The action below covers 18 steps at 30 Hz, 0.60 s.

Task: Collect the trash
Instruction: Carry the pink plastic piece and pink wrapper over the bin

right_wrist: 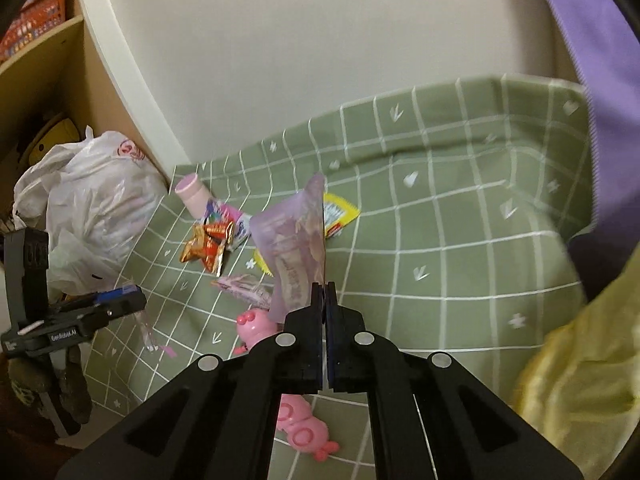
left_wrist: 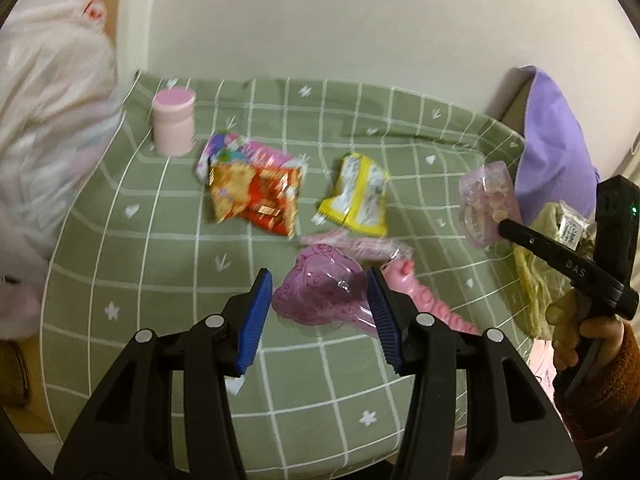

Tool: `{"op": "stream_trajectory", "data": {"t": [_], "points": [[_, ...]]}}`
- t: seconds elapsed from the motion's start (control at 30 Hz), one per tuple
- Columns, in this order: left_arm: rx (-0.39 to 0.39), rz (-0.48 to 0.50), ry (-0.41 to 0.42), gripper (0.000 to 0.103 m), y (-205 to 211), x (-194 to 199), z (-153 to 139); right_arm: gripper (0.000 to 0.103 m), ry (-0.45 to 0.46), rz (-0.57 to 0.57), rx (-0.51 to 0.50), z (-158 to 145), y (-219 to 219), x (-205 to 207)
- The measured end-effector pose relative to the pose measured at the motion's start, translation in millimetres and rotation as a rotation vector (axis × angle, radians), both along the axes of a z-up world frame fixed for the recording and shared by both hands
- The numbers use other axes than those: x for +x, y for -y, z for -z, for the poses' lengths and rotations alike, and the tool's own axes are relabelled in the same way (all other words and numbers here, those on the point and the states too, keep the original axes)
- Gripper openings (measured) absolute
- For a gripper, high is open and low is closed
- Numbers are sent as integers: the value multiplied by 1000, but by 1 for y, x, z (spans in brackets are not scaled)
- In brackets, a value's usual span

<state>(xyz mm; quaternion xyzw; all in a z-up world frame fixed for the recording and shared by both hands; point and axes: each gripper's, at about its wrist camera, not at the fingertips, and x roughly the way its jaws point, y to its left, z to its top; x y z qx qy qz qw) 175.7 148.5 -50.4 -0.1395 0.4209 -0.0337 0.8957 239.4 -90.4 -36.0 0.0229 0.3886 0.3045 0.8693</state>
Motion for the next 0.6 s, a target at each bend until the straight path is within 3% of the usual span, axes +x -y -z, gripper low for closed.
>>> {"op": "stream_trajectory", "data": {"t": [0.3, 0.6], "points": [[27, 77, 173, 46, 29, 19, -65, 4, 119, 85, -6, -45, 43, -28], [49, 251, 349, 46, 99, 39, -127, 4, 234, 213, -40, -87, 105, -55]]}}
